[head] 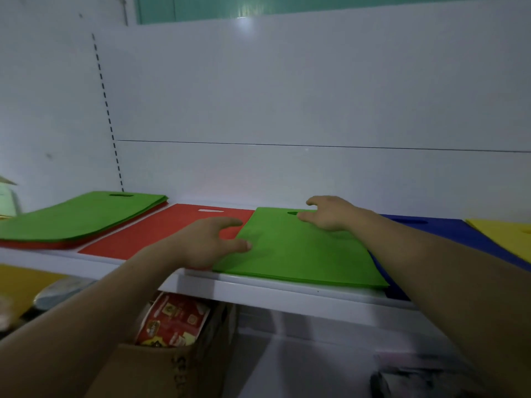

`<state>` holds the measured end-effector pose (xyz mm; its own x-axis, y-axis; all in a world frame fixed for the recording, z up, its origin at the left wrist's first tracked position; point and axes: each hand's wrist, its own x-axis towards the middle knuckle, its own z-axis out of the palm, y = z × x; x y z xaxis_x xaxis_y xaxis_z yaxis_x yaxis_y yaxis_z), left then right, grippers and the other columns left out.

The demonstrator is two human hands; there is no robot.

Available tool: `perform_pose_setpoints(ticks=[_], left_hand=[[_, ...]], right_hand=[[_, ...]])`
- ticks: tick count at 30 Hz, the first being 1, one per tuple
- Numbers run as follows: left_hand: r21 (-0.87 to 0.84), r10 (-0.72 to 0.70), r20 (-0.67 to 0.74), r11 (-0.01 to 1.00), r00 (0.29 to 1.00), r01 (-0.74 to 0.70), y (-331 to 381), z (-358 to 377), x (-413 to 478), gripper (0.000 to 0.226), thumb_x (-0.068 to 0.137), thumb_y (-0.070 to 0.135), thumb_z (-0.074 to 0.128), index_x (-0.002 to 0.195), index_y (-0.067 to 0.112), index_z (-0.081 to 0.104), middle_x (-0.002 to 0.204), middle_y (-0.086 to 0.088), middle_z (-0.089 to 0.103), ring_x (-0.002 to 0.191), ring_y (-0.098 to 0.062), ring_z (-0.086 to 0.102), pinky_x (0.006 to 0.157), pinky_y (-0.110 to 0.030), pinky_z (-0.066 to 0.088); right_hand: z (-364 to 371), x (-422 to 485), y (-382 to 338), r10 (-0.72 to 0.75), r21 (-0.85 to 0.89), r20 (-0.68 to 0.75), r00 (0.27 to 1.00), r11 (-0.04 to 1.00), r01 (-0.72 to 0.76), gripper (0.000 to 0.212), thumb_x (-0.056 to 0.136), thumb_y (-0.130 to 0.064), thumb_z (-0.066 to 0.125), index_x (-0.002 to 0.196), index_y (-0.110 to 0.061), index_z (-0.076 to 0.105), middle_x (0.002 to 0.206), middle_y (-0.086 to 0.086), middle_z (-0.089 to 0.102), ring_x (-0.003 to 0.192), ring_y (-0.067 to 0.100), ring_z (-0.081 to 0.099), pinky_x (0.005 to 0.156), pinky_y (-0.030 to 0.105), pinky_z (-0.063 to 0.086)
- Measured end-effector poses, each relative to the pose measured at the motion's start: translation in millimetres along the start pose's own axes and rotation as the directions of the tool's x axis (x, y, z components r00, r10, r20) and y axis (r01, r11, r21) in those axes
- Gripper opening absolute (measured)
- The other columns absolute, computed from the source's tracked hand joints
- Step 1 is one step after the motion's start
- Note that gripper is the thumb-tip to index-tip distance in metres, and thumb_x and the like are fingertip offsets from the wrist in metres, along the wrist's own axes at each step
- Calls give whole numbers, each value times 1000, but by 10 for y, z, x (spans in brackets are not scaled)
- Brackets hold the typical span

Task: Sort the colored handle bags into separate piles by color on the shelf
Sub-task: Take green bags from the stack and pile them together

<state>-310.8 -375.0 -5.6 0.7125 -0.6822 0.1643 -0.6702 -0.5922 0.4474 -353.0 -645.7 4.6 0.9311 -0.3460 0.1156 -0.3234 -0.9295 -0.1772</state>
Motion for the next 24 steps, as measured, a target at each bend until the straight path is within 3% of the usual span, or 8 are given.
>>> perform_pose_setpoints(ticks=[11, 15, 18, 24], left_hand=[[-5, -100, -120, 995, 988, 100, -629, -375, -468, 67, 84, 50, 60, 143, 28, 38, 150, 0, 35, 134, -18, 36, 106, -30, 28], [-31, -125, -120, 992, 985, 123, -1096, -693, -700, 67, 83, 51, 62, 142, 28, 39, 148, -1, 39, 130, -20, 42, 108, -36, 33], [-19, -118, -144, 993, 983, 116, -1490, -951, -900, 63, 86, 47, 60, 142, 27, 39, 148, 3, 39, 132, -18, 39, 103, -29, 32], [9, -153, -181, 988, 972, 157, -2296, -1429, -1263, 67, 84, 51, 60, 143, 28, 37, 151, 2, 34, 136, -21, 34, 109, -36, 30]], right_hand=[[68, 76, -896, -110, 16, -23, 994, 994, 110, 67, 94, -57, 42, 147, -17, 32, 153, 4, 31, 138, 25, 31, 109, 35, 30], [169, 119, -1496, -116, 31, -23, 993, 993, 117, 68, 94, -57, 43, 148, -17, 31, 154, 4, 30, 140, 24, 30, 111, 34, 29], [279, 177, -2021, -120, 38, -26, 992, 992, 121, 68, 93, -58, 44, 147, -18, 32, 154, 4, 31, 139, 24, 31, 110, 34, 29], [529, 307, -3018, -137, 81, -55, 989, 987, 141, 68, 92, -58, 46, 146, -18, 36, 152, 6, 33, 138, 25, 33, 107, 32, 30]])
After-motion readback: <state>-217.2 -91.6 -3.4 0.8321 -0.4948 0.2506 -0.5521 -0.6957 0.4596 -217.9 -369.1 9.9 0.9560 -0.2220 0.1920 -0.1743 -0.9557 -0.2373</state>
